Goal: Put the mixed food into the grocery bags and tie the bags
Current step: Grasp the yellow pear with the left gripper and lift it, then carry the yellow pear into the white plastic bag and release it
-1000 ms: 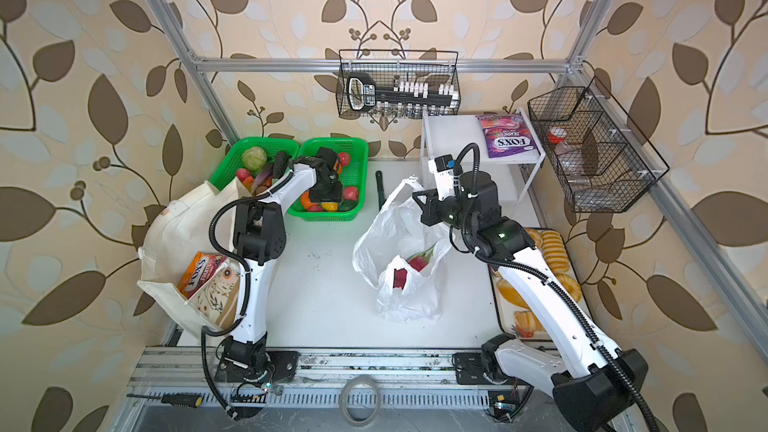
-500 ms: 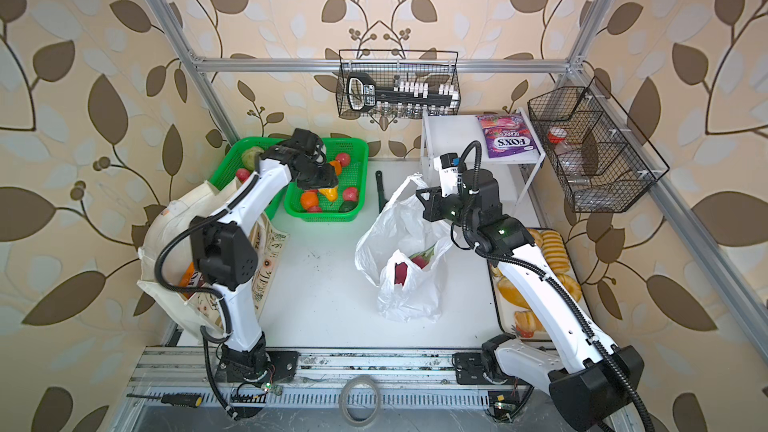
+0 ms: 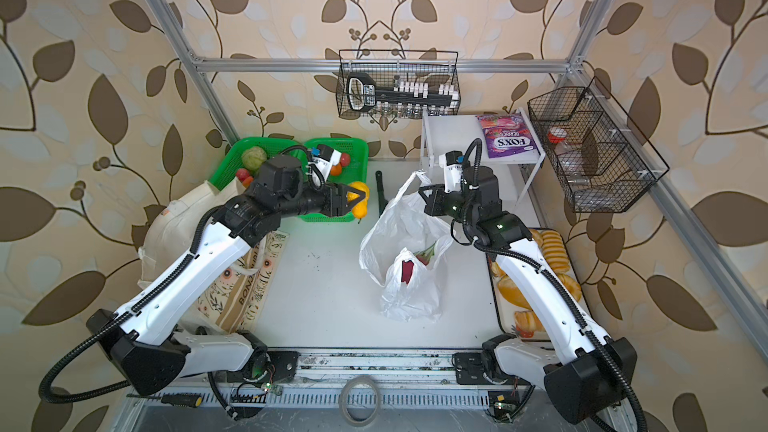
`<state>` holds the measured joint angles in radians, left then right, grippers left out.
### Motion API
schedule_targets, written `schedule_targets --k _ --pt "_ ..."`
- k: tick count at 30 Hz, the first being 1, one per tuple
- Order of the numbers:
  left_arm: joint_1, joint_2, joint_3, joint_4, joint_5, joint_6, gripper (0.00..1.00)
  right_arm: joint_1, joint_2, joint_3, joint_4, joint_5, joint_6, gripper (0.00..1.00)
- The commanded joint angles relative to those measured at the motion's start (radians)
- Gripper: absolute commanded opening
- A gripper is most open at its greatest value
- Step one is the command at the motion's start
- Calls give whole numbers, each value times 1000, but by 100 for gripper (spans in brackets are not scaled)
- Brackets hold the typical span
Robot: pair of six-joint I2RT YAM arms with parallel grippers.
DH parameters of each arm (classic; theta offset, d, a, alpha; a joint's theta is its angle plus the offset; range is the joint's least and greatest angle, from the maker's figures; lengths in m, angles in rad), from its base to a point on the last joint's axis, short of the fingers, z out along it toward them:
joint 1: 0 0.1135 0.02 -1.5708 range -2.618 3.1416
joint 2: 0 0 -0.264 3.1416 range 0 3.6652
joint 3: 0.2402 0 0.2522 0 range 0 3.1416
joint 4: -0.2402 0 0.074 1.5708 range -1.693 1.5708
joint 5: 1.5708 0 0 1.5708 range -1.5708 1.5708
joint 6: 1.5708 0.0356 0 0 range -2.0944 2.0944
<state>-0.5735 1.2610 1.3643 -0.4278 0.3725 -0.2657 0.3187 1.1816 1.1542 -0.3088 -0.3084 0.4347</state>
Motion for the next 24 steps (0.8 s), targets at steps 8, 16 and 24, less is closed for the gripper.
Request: schedule_targets --k 8,16,24 --pt "-150 -72 -112 235 112 54 43 -3 21 47 23 -10 35 0" --pt "-244 72 -15 101 24 194 44 -2 21 47 33 -19 52 0" --pt "-293 127 43 40 -152 220 80 -12 13 47 26 -19 48 0"
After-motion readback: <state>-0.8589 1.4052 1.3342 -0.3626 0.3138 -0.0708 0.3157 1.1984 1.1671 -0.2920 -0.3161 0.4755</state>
